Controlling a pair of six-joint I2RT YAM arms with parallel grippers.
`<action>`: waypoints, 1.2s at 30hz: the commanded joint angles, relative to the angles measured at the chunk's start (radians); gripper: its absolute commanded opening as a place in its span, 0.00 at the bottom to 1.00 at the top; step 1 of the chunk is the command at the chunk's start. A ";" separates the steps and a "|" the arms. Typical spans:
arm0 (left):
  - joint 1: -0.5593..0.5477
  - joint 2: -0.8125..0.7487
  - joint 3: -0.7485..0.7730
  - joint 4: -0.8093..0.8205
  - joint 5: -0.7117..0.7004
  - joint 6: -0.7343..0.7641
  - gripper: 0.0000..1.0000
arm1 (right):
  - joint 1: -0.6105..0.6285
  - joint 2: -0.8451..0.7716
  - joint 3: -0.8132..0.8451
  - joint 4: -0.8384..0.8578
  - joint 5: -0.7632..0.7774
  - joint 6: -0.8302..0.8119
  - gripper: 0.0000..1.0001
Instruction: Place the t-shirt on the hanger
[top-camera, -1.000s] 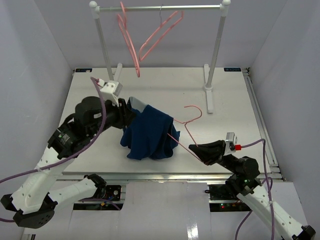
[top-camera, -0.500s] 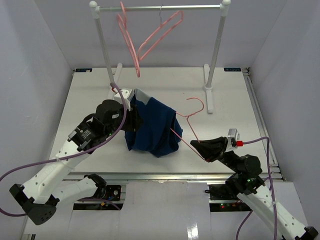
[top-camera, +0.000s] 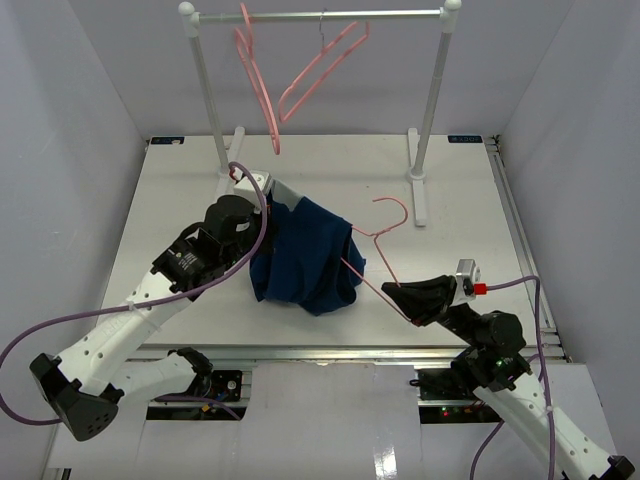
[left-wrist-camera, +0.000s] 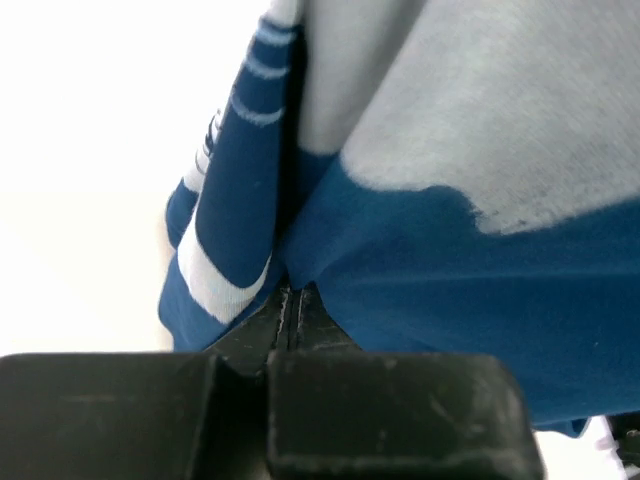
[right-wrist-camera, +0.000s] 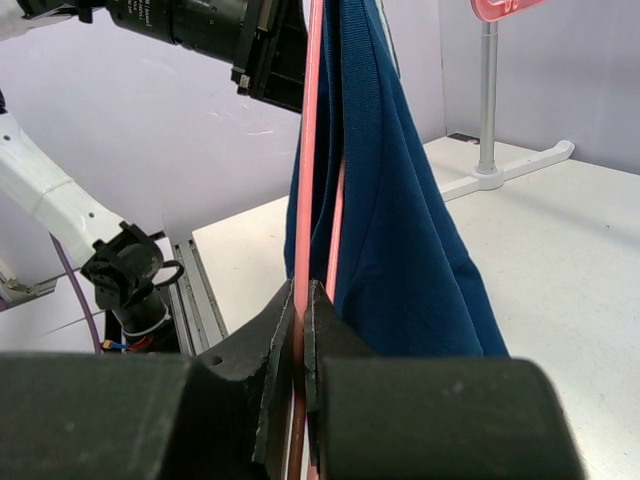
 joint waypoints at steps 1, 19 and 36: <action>0.000 -0.045 0.060 0.002 -0.010 0.017 0.00 | 0.001 -0.031 0.056 0.044 0.007 -0.012 0.08; 0.000 0.104 0.637 -0.250 0.030 0.054 0.00 | 0.001 -0.108 0.020 -0.053 -0.165 -0.018 0.08; 0.000 0.158 0.773 -0.427 0.235 0.233 0.75 | 0.003 0.016 -0.088 0.427 -0.214 0.056 0.08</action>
